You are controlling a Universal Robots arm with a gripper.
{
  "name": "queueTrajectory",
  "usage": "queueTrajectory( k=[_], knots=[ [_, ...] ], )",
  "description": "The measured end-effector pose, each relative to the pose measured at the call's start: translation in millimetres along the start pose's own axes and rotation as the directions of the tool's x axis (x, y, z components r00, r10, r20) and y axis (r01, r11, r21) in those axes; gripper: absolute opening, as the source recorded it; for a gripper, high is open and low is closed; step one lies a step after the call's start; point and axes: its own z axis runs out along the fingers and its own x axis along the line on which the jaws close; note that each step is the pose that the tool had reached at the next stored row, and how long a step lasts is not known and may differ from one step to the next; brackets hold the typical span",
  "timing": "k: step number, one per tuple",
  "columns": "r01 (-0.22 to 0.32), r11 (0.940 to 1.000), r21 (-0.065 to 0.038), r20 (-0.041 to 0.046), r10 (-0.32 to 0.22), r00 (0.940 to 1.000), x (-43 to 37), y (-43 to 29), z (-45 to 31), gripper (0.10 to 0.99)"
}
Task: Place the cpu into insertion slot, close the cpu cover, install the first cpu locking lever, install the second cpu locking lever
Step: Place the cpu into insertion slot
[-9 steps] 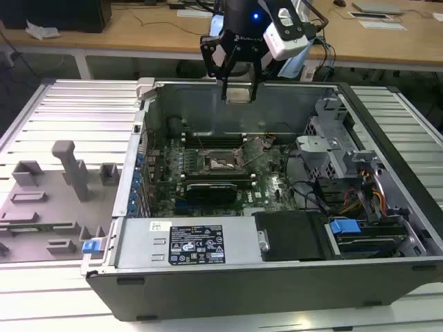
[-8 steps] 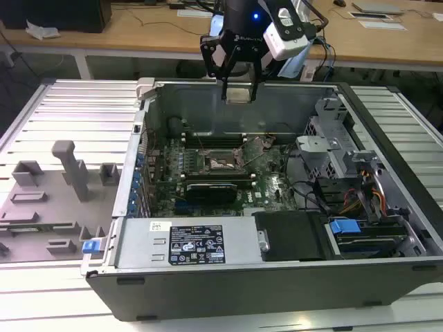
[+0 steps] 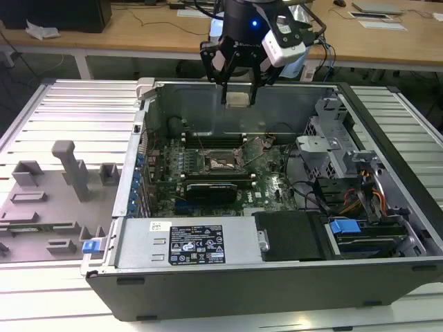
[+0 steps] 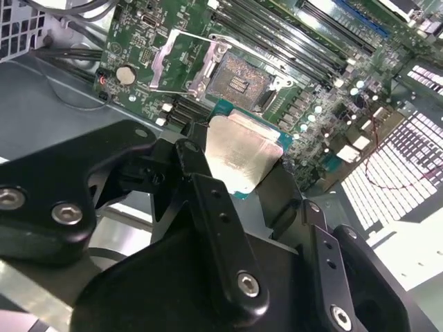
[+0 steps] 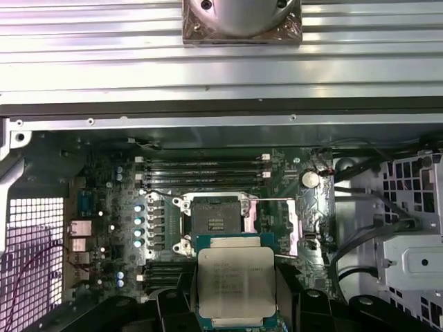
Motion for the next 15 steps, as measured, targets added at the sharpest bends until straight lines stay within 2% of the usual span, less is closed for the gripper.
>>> queueTrajectory(
  k=[4,5,6,9,12,13,15],
  knots=[
    [0.0,1.0,0.0,0.0001,0.0,1.0,0.4,-0.9,9.6,0.541],
    [0.0,1.0,0.0,0.0005,0.0,1.0,0.8,-1.3,14.0,0.541],
    [0.0,1.0,0.0,0.003,0.0,1.0,1.5,-1.7,18.5,0.541],
    [0.0,1.0,0.0,0.0059,0.0,1.0,2.3,-2.3,24.3,0.541],
    [-0.003,1.0,0.004,0.0064,0.003,1.0,2.8,-3.0,32.8,0.541],
    [-0.027,0.9996,0.007,0.0085,0.027,0.9996,2.7,-3.2,34.4,0.541],
    [-0.085,0.9964,0.006,0.0136,0.084,0.9963,2.8,-3.2,34.8,0.541]
  ],
)
